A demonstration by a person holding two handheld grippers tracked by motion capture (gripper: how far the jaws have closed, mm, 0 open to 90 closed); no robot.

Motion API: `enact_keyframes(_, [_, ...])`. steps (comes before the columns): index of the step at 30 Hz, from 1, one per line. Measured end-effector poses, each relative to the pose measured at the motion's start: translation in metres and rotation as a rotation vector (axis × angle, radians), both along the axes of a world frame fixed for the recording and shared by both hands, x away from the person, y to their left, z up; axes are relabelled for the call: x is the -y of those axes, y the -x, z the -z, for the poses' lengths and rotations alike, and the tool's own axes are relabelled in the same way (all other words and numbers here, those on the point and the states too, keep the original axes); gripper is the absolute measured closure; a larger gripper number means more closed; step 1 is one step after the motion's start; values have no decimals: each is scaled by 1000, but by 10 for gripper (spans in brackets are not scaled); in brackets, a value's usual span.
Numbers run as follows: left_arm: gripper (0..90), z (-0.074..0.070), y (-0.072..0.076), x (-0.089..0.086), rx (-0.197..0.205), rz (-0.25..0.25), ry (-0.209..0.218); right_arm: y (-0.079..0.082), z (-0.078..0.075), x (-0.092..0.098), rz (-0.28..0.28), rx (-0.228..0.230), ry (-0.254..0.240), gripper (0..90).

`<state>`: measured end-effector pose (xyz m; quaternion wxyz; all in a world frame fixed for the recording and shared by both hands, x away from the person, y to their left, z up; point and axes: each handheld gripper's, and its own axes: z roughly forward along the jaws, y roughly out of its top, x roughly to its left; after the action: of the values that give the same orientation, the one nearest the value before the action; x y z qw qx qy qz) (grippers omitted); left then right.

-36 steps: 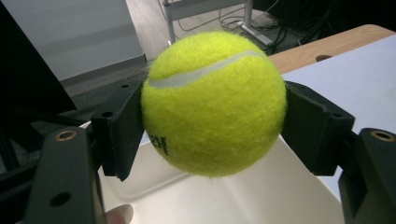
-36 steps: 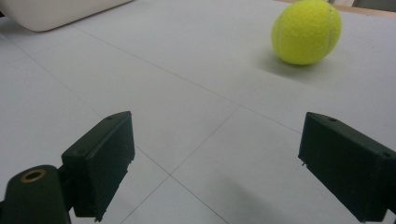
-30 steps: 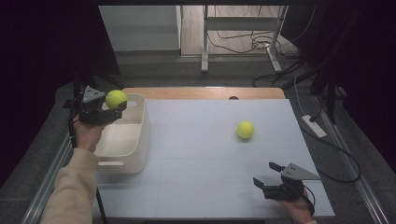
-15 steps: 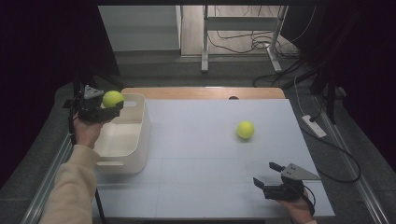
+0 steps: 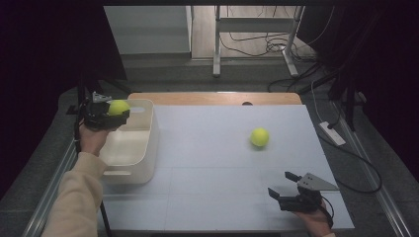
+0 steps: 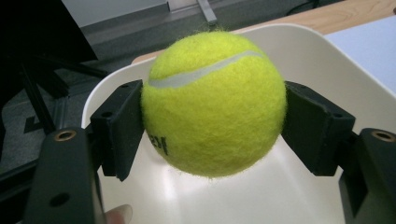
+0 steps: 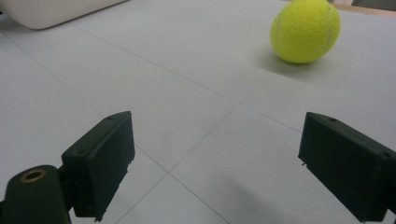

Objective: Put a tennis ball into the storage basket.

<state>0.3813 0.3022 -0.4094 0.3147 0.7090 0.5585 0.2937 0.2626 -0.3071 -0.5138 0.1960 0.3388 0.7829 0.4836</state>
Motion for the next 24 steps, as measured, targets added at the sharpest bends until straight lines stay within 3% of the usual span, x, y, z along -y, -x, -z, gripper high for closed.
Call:
enact_keyframes(12, [263,0,0,-2,2,-15,-20,0,0,0,-2,0,0,102])
enact_keyframes(14, [253,-1,1,-3,20,-31,-20,0,0,0,-2,1,-1,102])
enact_keyframes(16, [198,-5,2,-4,41,-49,3,0,0,0,-3,1,-2,102])
enact_keyframes(21, [119,-10,5,-5,44,-35,36,1,-1,0,-1,2,-3,102])
enact_keyframes(24, [109,-13,9,-4,37,22,83,1,-1,0,-1,2,-4,102])
